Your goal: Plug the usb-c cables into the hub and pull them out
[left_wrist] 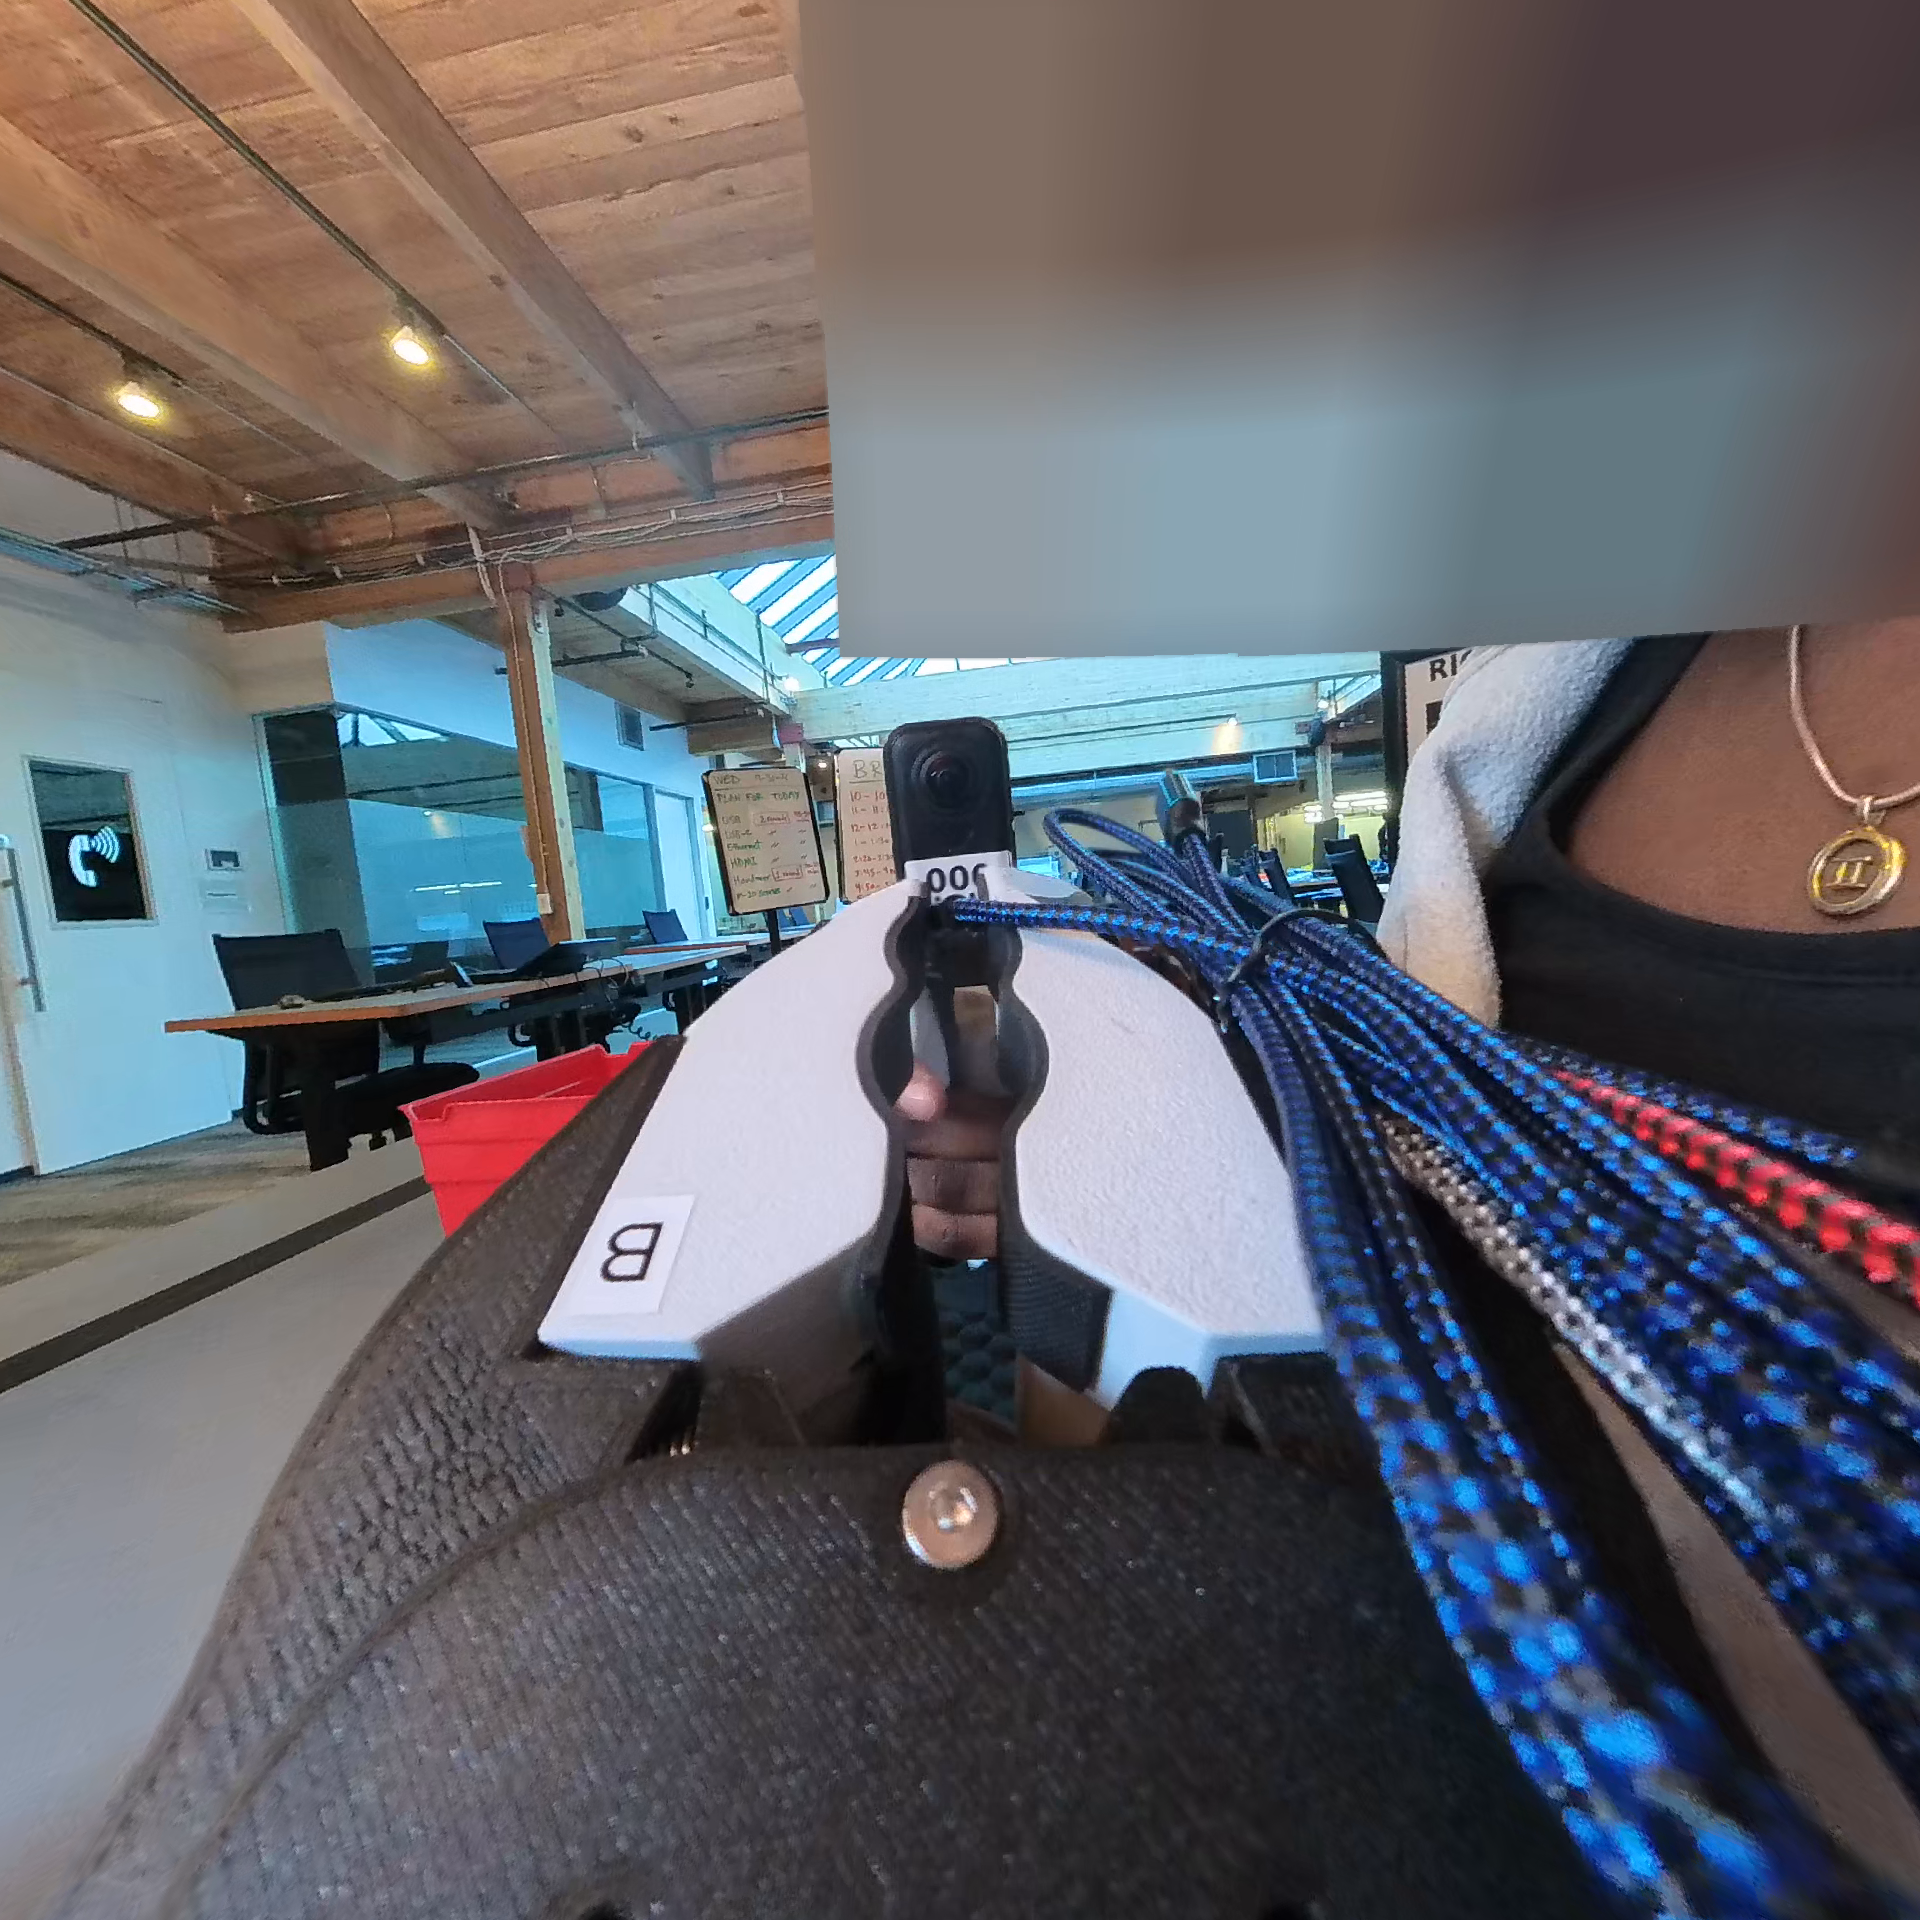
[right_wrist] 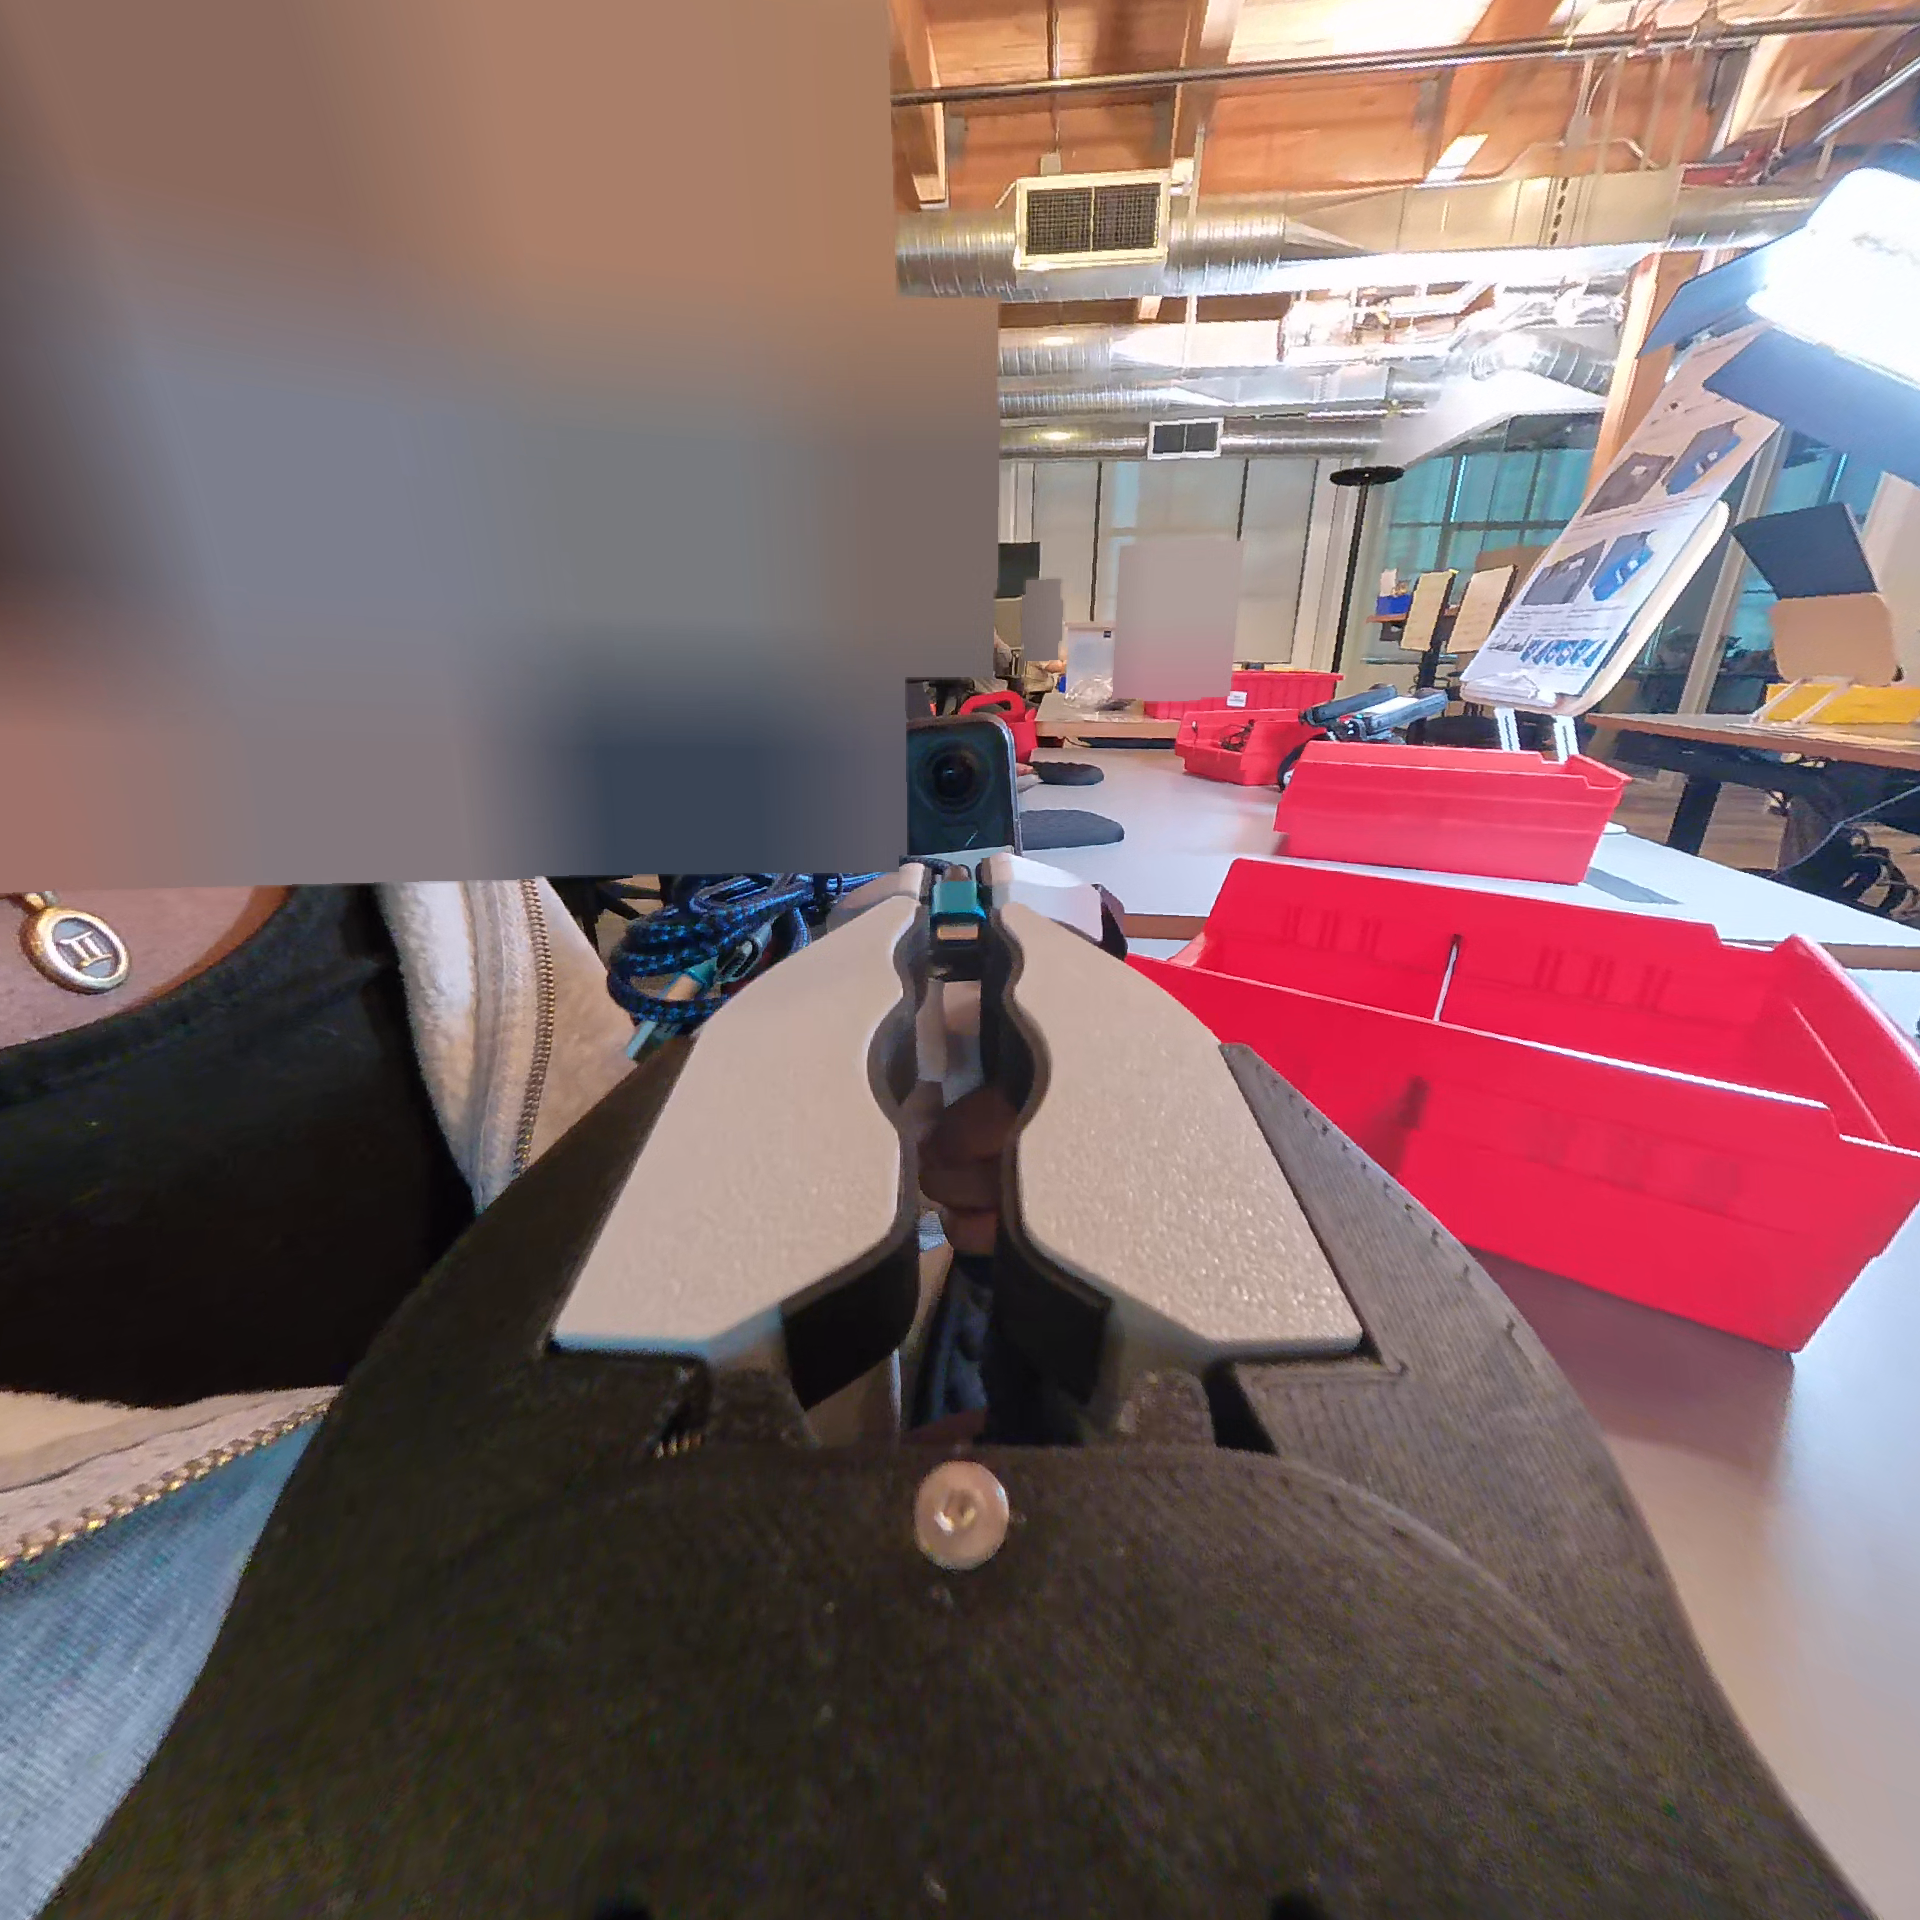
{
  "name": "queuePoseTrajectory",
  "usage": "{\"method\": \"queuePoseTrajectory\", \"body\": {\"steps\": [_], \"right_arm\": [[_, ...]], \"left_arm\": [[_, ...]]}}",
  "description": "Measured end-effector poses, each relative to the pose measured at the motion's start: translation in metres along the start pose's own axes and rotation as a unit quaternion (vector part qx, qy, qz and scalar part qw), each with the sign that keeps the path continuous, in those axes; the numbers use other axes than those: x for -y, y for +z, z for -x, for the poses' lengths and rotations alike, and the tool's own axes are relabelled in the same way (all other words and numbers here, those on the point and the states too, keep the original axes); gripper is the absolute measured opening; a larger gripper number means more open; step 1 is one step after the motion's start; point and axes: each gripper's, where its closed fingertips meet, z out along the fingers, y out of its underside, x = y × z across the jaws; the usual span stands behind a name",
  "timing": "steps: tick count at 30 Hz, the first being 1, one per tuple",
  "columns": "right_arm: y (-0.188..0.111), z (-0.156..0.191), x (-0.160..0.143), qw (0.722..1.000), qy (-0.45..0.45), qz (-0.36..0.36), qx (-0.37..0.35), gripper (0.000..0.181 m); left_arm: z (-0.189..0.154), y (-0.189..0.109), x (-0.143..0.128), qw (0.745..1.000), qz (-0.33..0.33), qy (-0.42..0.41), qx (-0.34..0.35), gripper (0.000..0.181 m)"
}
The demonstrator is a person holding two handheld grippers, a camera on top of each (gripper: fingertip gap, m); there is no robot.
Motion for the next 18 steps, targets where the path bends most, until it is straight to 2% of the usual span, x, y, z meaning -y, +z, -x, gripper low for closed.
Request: {"method": "queuePoseTrajectory", "body": {"steps": [15, 18], "right_arm": [[-0.006, -0.003, -0.009, 0.995, -0.028, 0.096, -0.021, 0.008], [-0.007, -0.003, -0.014, 0.993, -0.014, 0.118, -0.020, 0.008]], "left_arm": [[0.003, -0.003, -0.015, 0.998, 0.061, 0.004, 0.007, 0.014], [0.003, -0.004, -0.017, 0.997, 0.070, 0.014, 0.008, 0.019]]}}
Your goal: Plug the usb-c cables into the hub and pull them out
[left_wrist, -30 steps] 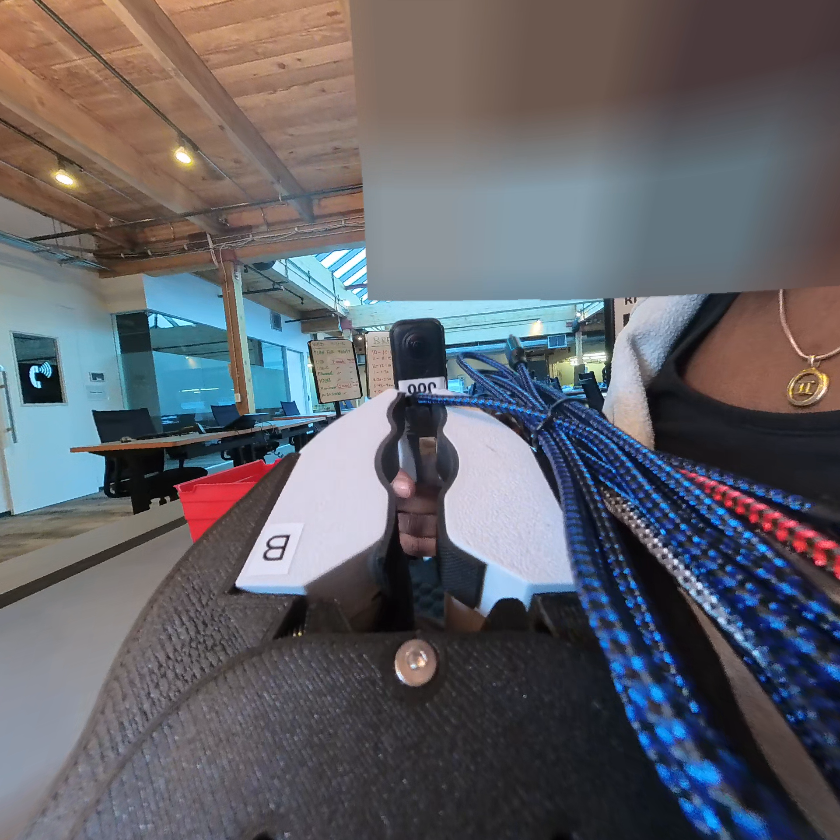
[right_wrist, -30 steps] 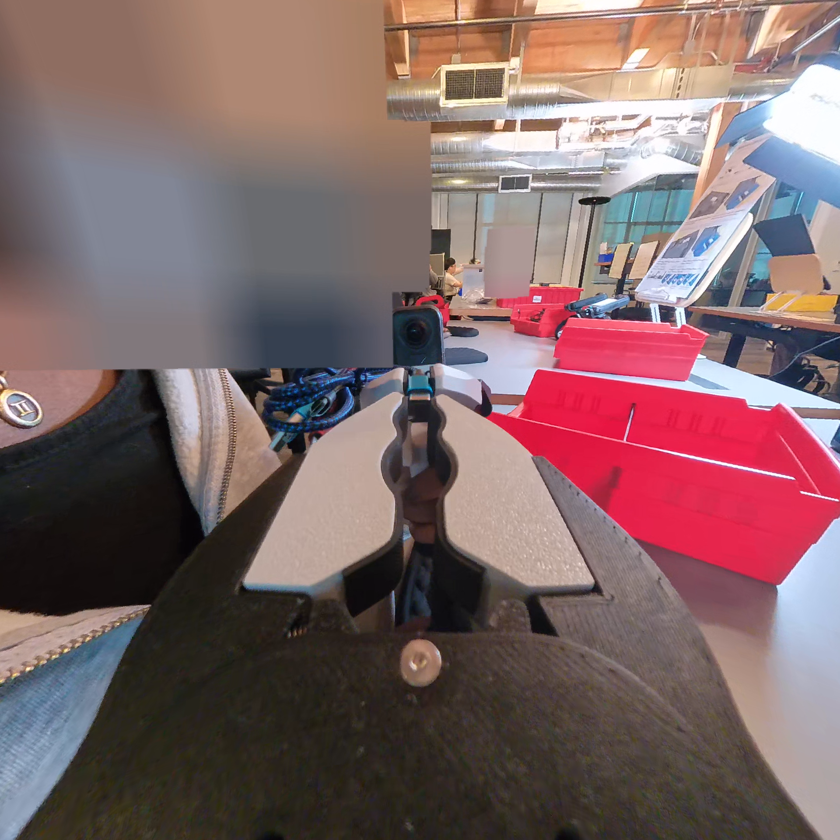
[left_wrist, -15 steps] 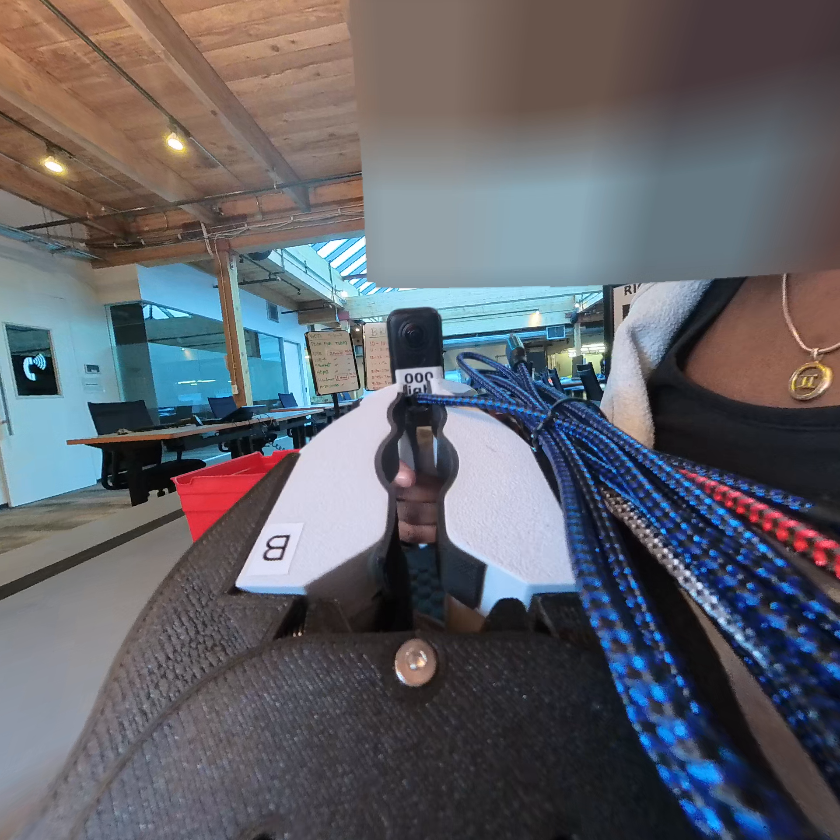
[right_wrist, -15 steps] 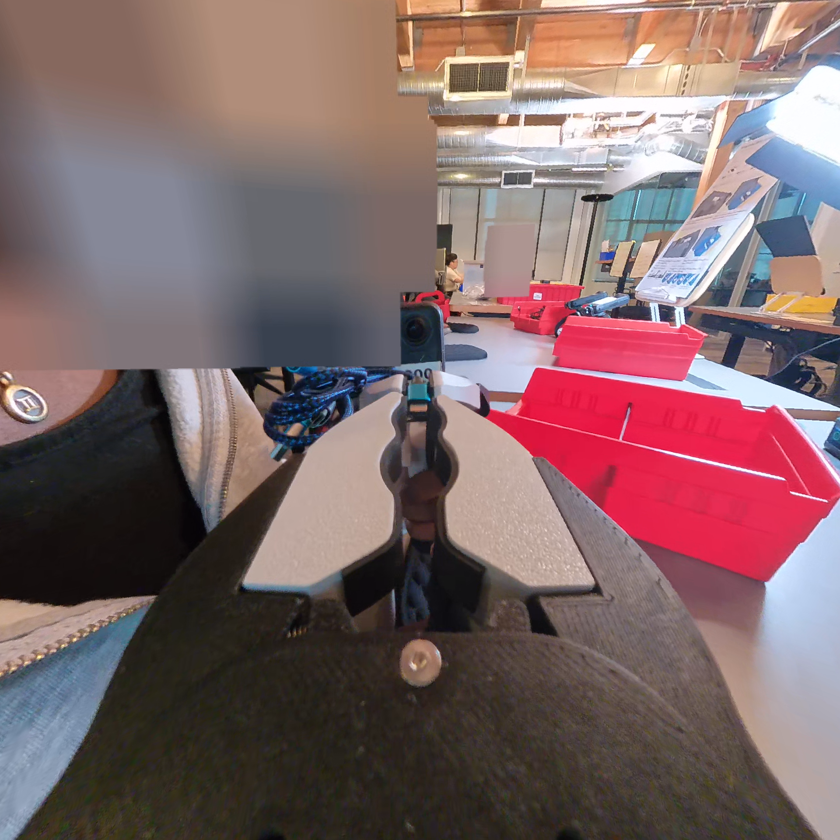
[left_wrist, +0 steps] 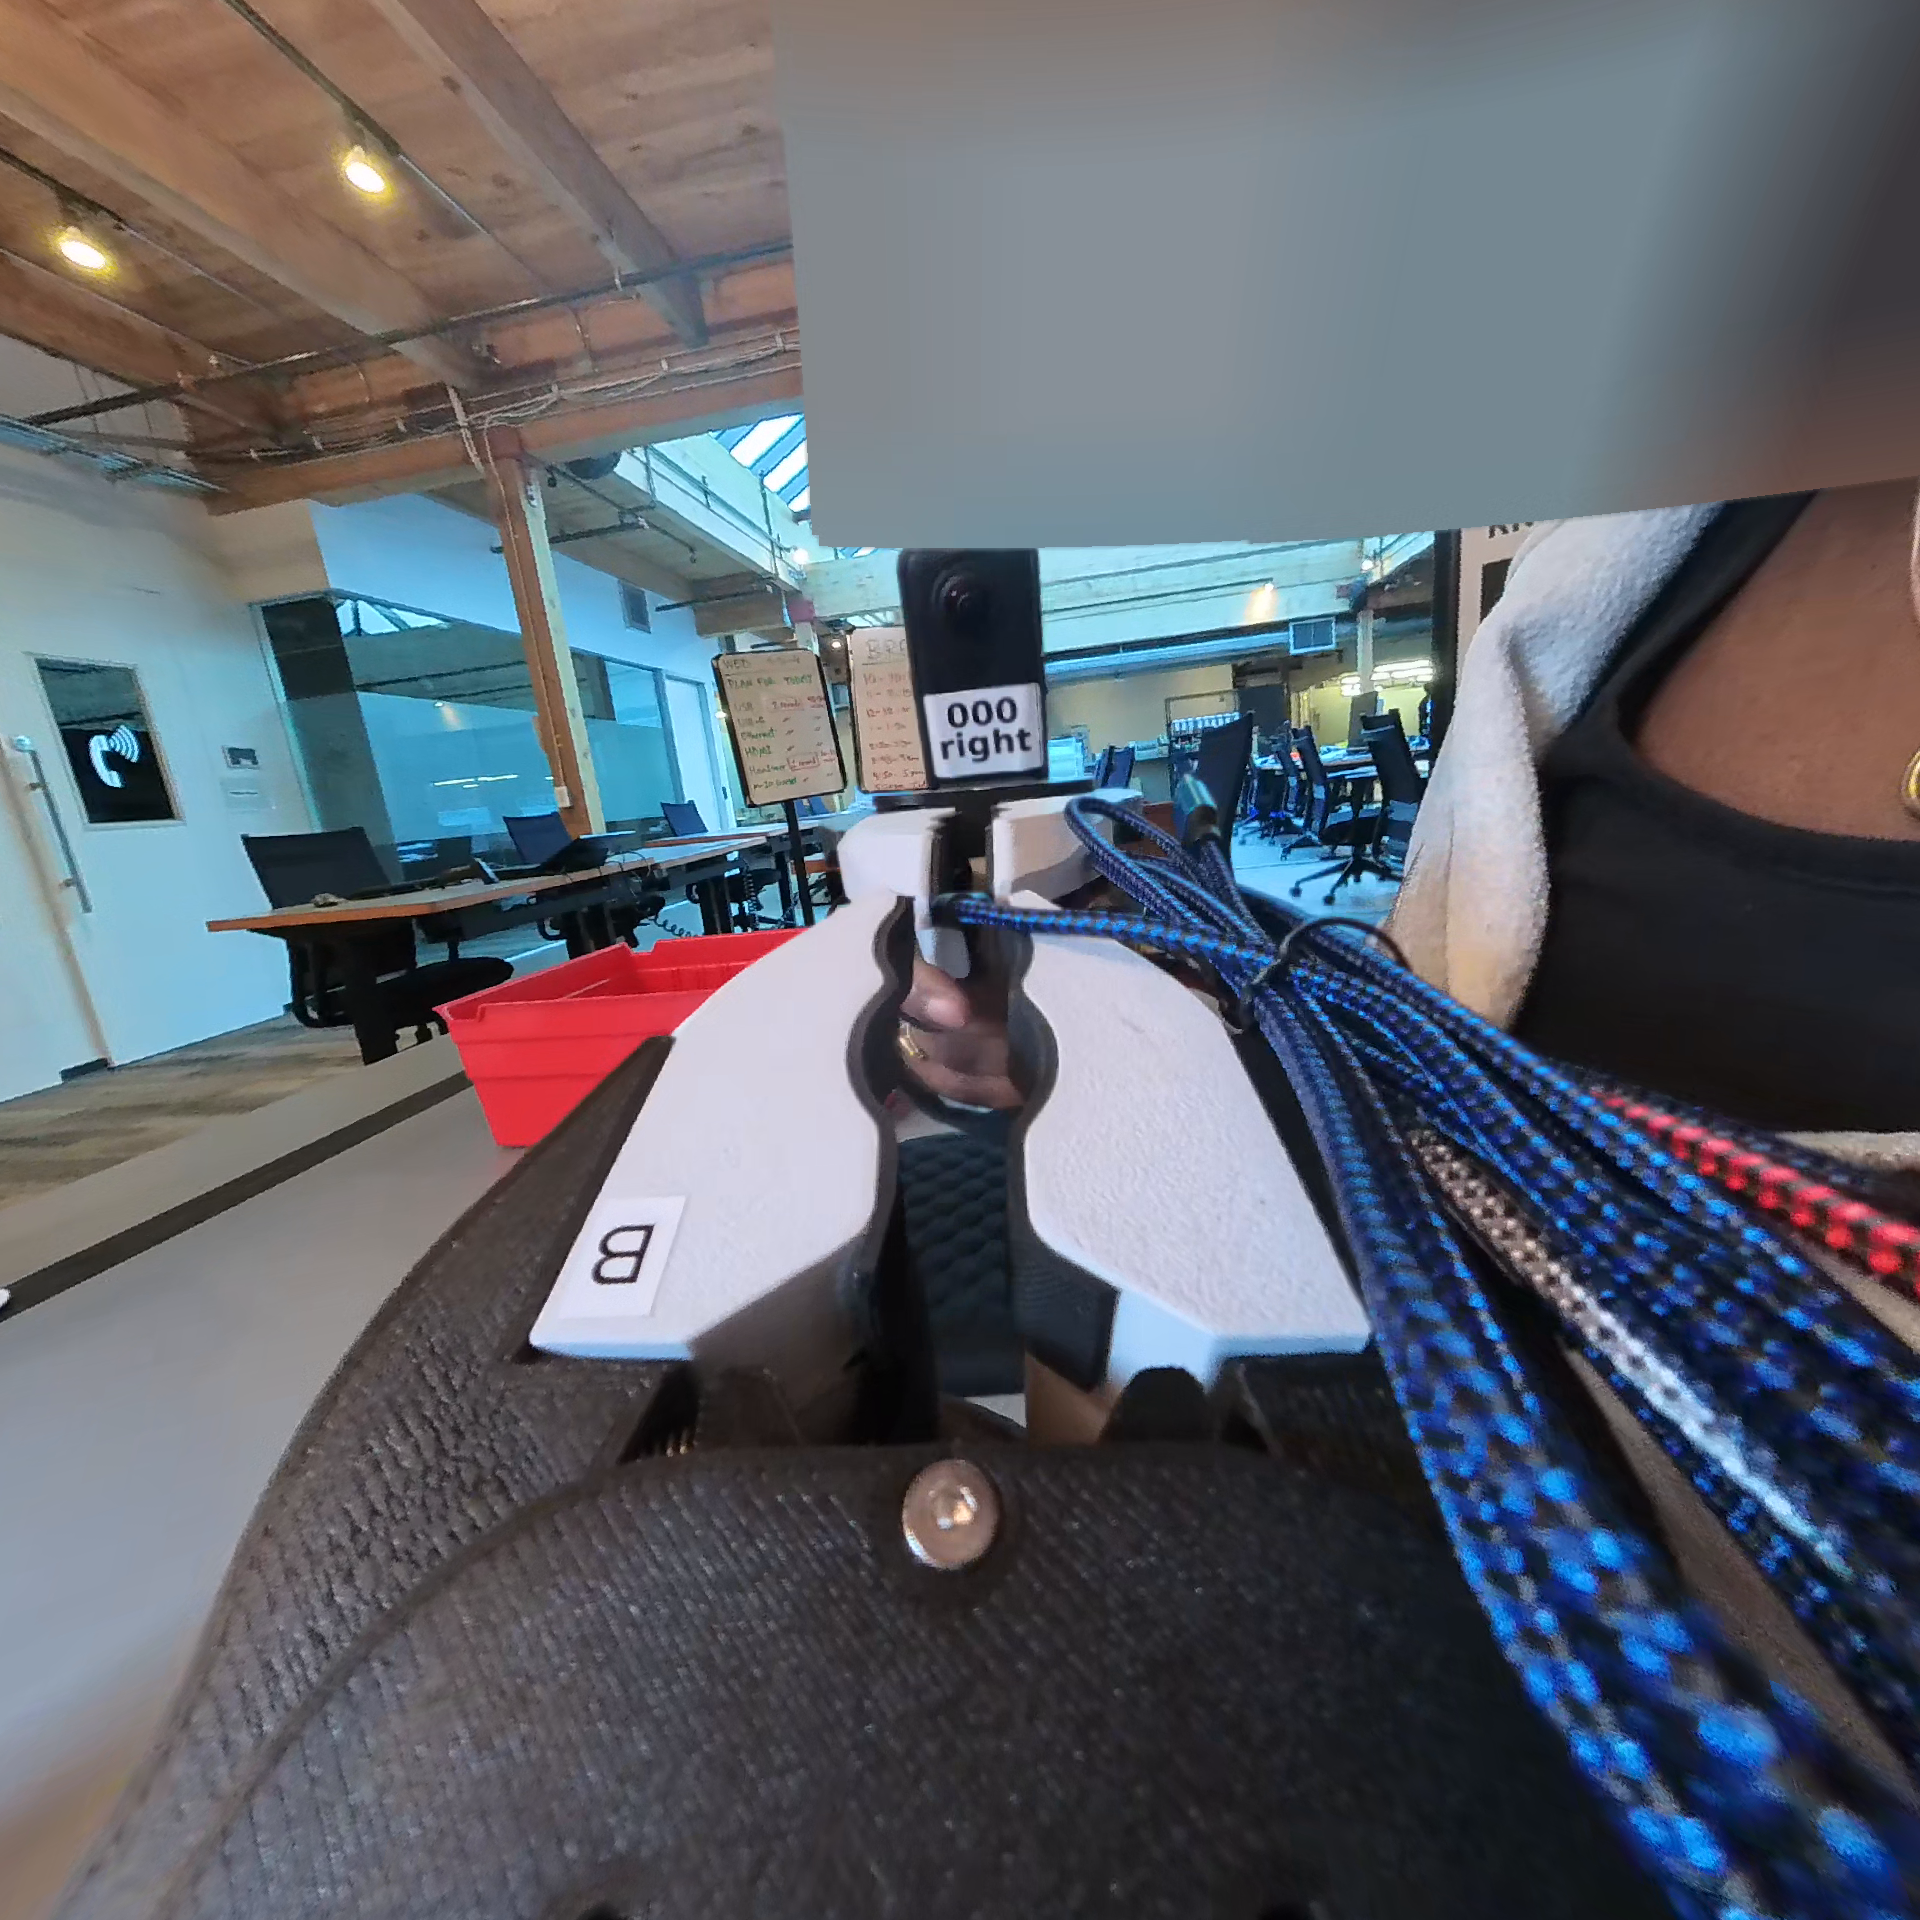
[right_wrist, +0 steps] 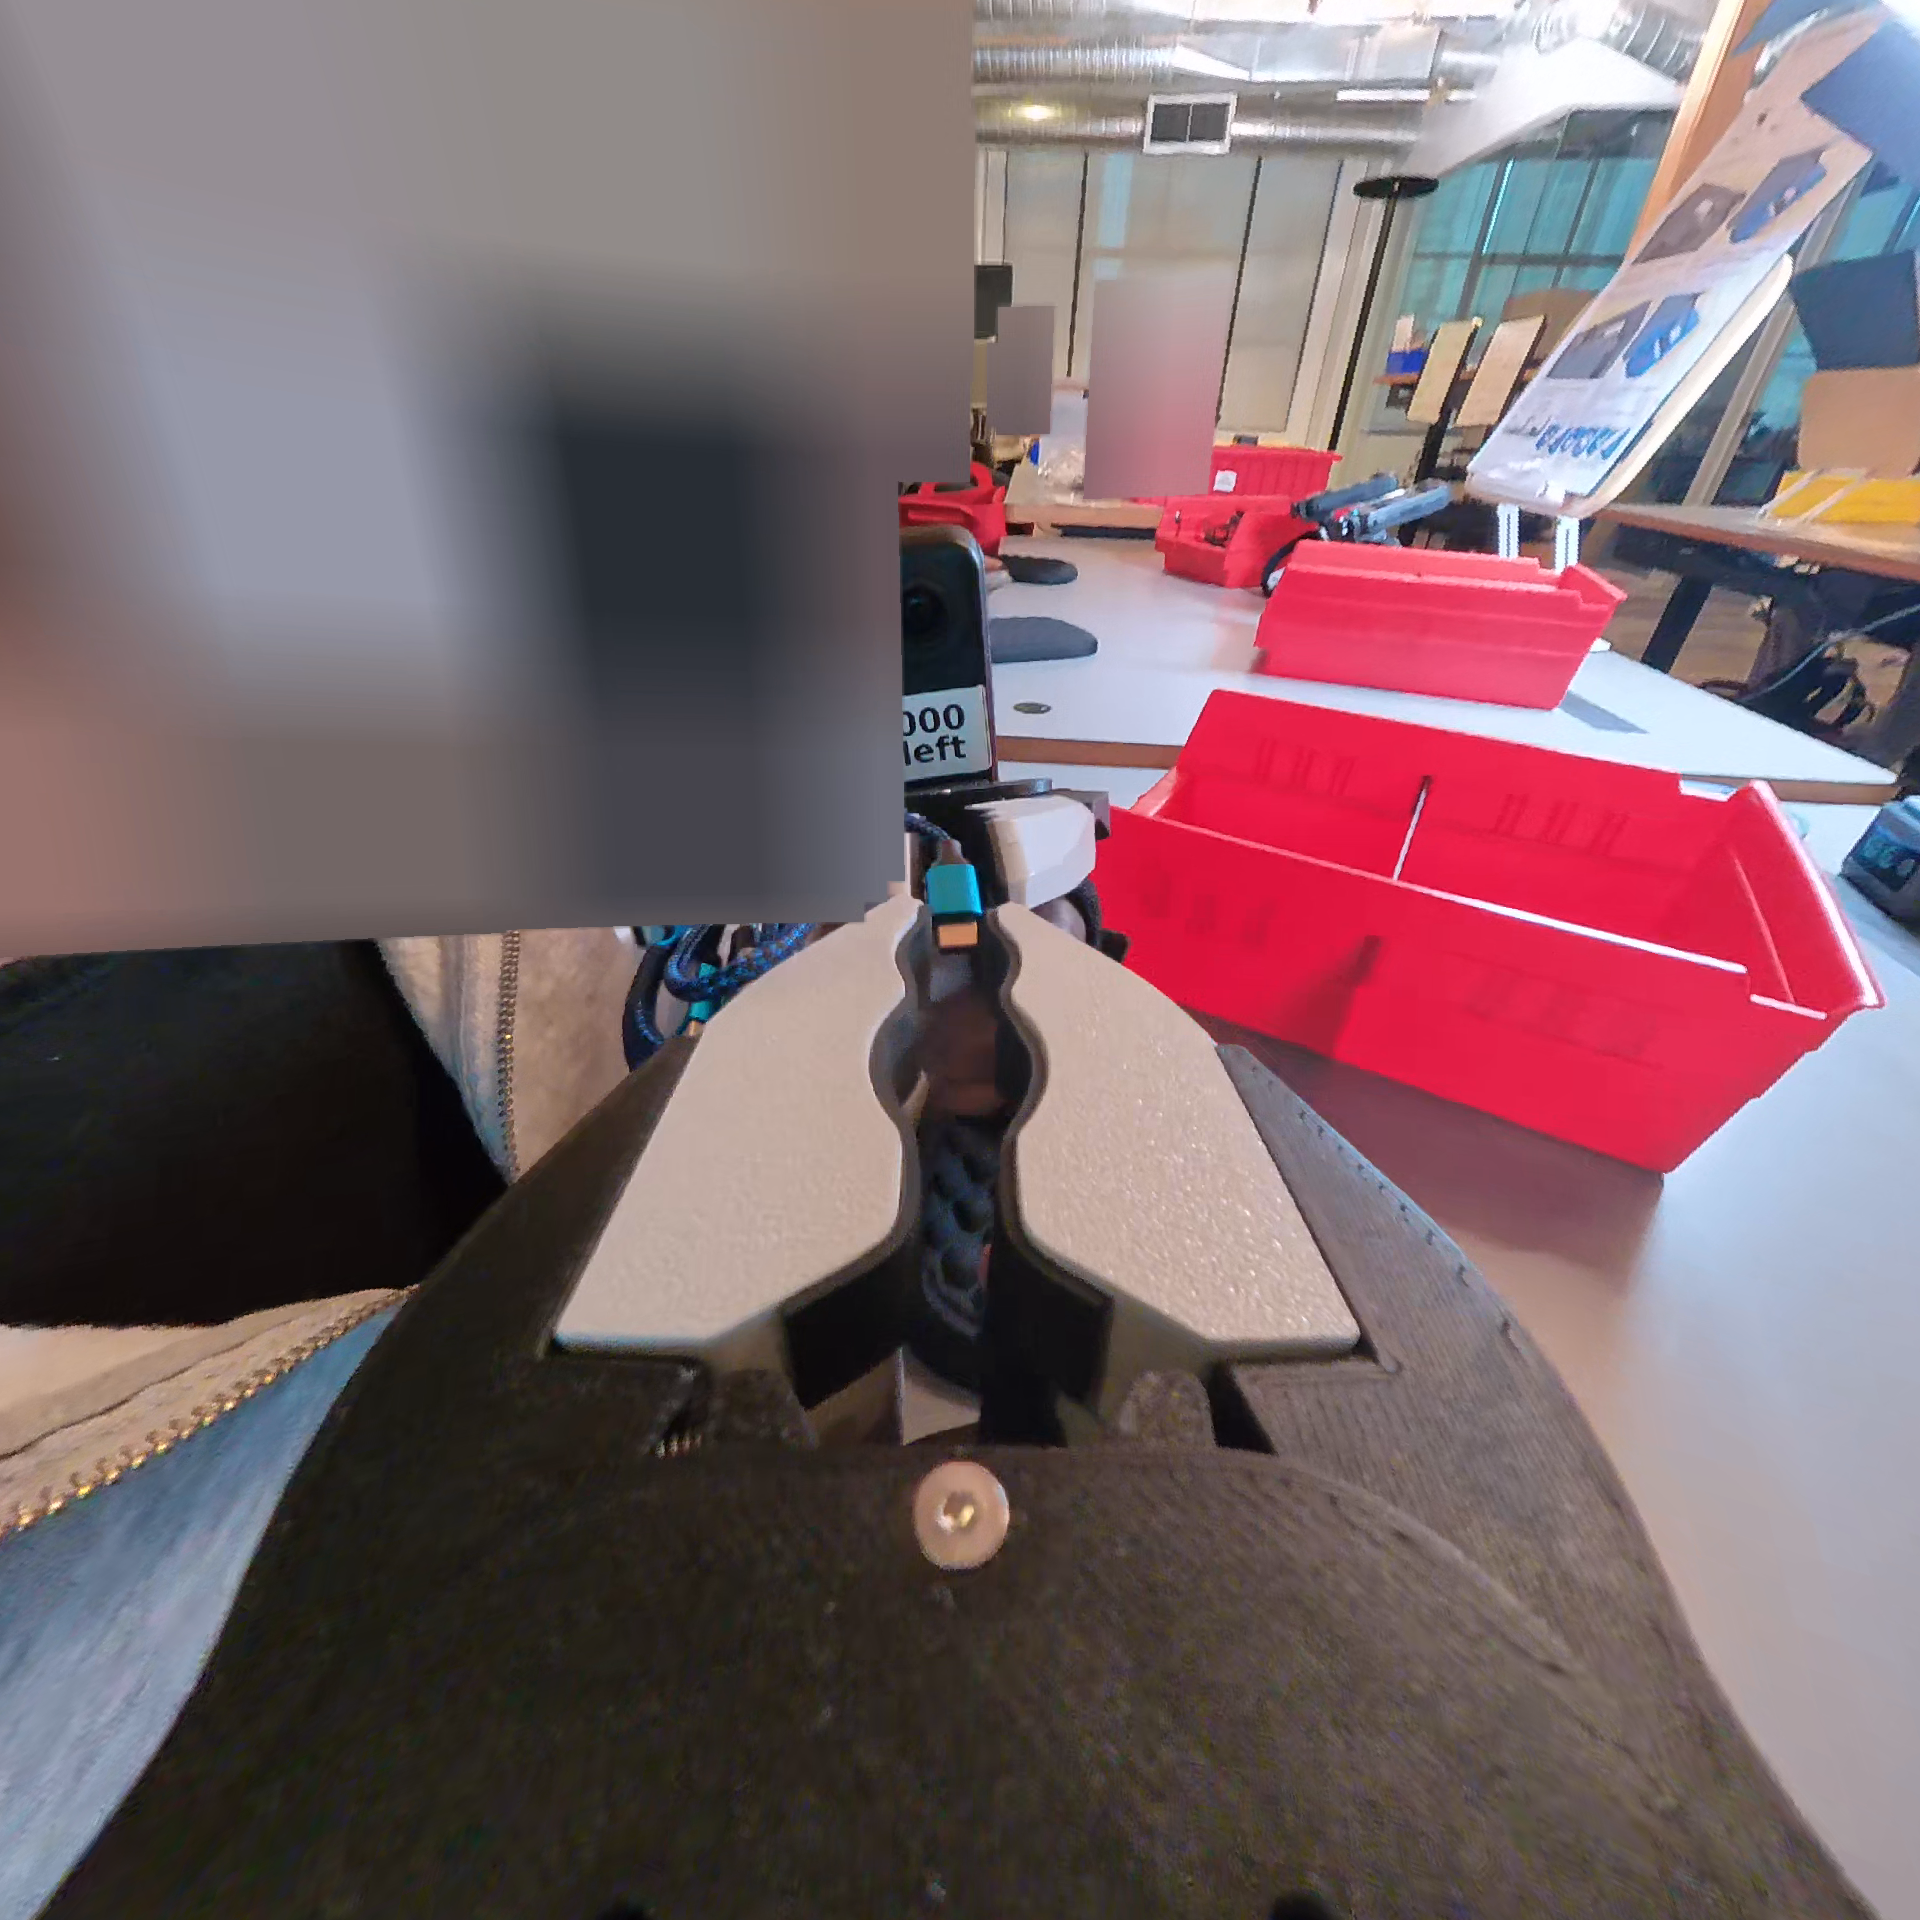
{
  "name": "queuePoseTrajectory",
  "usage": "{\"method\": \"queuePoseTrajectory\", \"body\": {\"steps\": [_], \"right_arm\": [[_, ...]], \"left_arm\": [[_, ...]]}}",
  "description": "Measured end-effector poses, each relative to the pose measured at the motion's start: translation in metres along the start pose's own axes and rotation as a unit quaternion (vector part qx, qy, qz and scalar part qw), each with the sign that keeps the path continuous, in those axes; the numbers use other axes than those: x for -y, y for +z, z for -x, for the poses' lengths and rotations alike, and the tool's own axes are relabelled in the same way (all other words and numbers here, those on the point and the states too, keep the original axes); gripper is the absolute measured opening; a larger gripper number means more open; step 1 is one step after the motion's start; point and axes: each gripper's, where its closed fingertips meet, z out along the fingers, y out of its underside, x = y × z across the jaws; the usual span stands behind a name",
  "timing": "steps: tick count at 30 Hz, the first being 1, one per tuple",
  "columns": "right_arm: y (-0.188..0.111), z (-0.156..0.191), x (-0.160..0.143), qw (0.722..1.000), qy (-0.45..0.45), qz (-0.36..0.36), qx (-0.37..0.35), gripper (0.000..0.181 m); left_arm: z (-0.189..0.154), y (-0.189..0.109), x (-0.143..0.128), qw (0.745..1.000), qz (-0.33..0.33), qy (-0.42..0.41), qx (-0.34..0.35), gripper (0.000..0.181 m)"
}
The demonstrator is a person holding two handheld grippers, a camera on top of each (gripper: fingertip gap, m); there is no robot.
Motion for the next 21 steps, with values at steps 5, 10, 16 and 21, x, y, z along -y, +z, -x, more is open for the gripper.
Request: {"method": "queuePoseTrajectory", "body": {"steps": [5, 10, 16, 21], "right_arm": [[0.0010, -0.0032, -0.0049, 1.000, 0.023, 0.018, -0.005, 0.008], [0.0009, -0.0034, -0.0063, 0.999, 0.007, 0.031, -0.013, 0.008], [-0.0002, -0.0027, -0.0069, 0.998, -0.031, 0.048, -0.024, 0.008], [-0.0008, -0.0016, -0.0074, 0.999, -0.007, 0.048, -0.011, 0.008]], "left_arm": [[-0.0002, -0.0001, -0.0036, 1.000, 0.014, 0.011, 0.001, 0.018], [0.0010, -0.0009, -0.0048, 1.000, 0.018, 0.009, 0.003, 0.017], [0.0014, -0.0003, -0.0059, 1.000, 0.019, 0.003, 0.004, 0.012], [0.0004, 0.0000, -0.0064, 1.000, 0.016, 0.004, 0.000, 0.015]]}}
